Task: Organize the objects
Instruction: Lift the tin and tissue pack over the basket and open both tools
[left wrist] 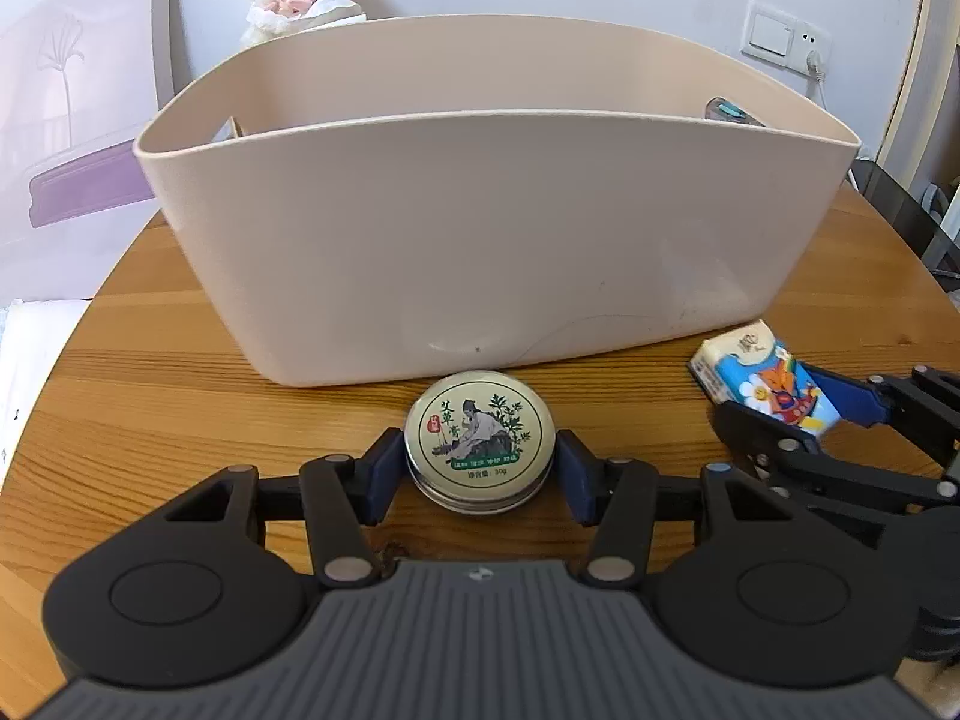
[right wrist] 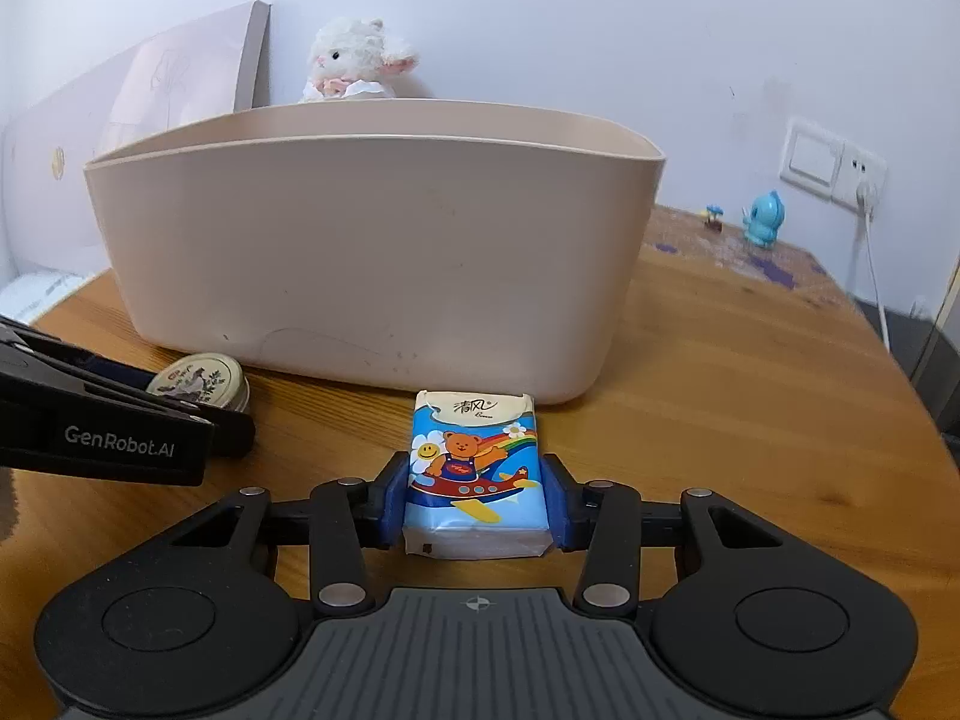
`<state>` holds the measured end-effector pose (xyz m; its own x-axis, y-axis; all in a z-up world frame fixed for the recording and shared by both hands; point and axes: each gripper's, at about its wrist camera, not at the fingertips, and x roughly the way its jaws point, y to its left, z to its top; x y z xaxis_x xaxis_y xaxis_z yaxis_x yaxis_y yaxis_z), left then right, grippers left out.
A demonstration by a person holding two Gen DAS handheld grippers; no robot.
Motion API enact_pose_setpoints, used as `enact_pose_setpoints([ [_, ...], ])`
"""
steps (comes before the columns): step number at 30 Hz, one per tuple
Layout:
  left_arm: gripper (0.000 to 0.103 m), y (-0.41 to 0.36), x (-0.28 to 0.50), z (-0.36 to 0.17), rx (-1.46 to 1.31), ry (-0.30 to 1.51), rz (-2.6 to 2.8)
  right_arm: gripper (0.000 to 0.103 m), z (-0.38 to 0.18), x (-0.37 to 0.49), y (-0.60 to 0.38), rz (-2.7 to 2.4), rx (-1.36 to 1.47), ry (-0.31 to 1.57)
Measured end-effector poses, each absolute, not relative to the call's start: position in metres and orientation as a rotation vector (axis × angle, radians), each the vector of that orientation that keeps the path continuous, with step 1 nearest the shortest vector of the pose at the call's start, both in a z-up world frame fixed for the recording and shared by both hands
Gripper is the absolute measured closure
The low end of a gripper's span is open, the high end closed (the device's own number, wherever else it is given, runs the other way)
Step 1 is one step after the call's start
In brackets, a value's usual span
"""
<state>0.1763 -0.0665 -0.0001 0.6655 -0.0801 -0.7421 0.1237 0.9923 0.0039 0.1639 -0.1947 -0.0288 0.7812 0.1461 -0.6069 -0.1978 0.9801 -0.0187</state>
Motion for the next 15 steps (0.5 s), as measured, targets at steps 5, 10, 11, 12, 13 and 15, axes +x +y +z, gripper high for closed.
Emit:
enact_pose_setpoints([
  [5,0.047,-0.060,0.161,0.021,0.071,0.773,-0.104,0.061,-0.004,0.145,-0.205,0.216,-0.041,0.606],
  [10,0.047,-0.053,0.140,0.052,0.081,0.646,-0.081,0.061,0.030,0.125,-0.215,0.231,-0.024,0.527],
  [11,0.047,-0.051,0.137,0.057,0.085,0.625,-0.073,0.061,0.037,0.122,-0.217,0.232,-0.020,0.511],
  [12,0.047,-0.050,0.135,0.062,0.089,0.604,-0.064,0.061,0.043,0.121,-0.219,0.234,-0.017,0.495],
  [13,0.047,-0.048,0.132,0.068,0.089,0.586,-0.057,0.061,0.050,0.119,-0.221,0.235,-0.015,0.479],
  [15,0.047,-0.048,0.130,0.078,0.084,0.549,-0.050,0.061,0.062,0.116,-0.223,0.238,-0.016,0.448],
])
